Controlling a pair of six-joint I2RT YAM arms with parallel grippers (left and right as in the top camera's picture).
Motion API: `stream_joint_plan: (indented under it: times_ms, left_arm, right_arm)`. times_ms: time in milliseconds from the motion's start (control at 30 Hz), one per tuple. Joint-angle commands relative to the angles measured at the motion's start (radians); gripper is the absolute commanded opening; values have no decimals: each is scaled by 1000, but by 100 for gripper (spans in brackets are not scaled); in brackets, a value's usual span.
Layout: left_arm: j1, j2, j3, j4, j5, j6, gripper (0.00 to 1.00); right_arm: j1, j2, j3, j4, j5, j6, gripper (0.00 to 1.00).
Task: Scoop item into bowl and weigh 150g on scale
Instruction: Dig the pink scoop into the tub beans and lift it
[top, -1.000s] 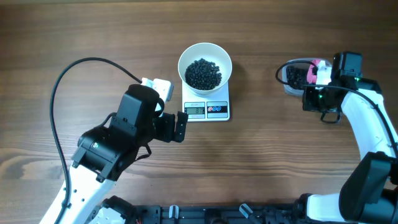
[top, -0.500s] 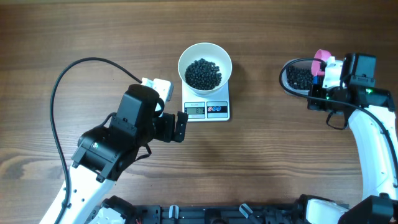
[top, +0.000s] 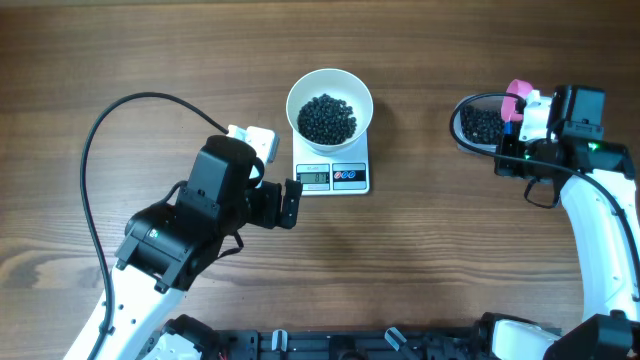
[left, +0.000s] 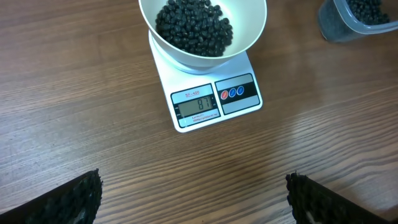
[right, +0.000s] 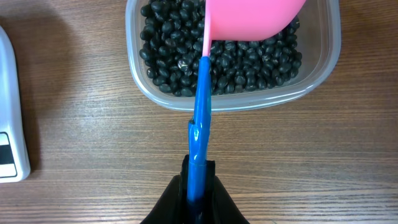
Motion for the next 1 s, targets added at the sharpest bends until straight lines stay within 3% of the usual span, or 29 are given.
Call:
stream_joint_plan:
  times_ms: [0, 233, 333, 467, 500, 567, 633, 700, 800, 833, 967]
  left_arm:
    - [-5, -3, 0, 2, 8, 16, 100]
    - [-5, -3, 0, 2, 8, 16, 100]
    - [-5, -3, 0, 2, 8, 16, 100]
    - [-5, -3, 0, 2, 8, 16, 100]
    - [-5, -3, 0, 2, 8, 16, 100]
    - [-5, -3, 0, 2, 8, 16, 100]
    - [-5, -3, 0, 2, 8, 16, 100]
    - [-5, -3, 0, 2, 8, 16, 100]
    - [-5, -3, 0, 2, 8, 16, 100]
    - [-5, -3, 0, 2, 8, 16, 100]
    - [-5, -3, 0, 2, 8, 16, 100]
  right_arm:
    - [5, -13, 3, 6, 3, 11, 11]
    - [5, -13, 3, 6, 3, 11, 15]
    - [5, -13, 3, 6, 3, 11, 4]
    - [5, -13, 3, 5, 31, 12, 4]
    - [5, -13, 3, 5, 49, 12, 5]
    - [5, -13, 3, 5, 48, 13, 16]
    - [5, -13, 3, 5, 48, 13, 4]
    - [5, -13, 3, 6, 48, 12, 4]
    - [5, -13, 3, 6, 48, 12, 24]
    - [5, -13, 3, 6, 48, 13, 4]
    - [5, -13, 3, 9, 48, 13, 4]
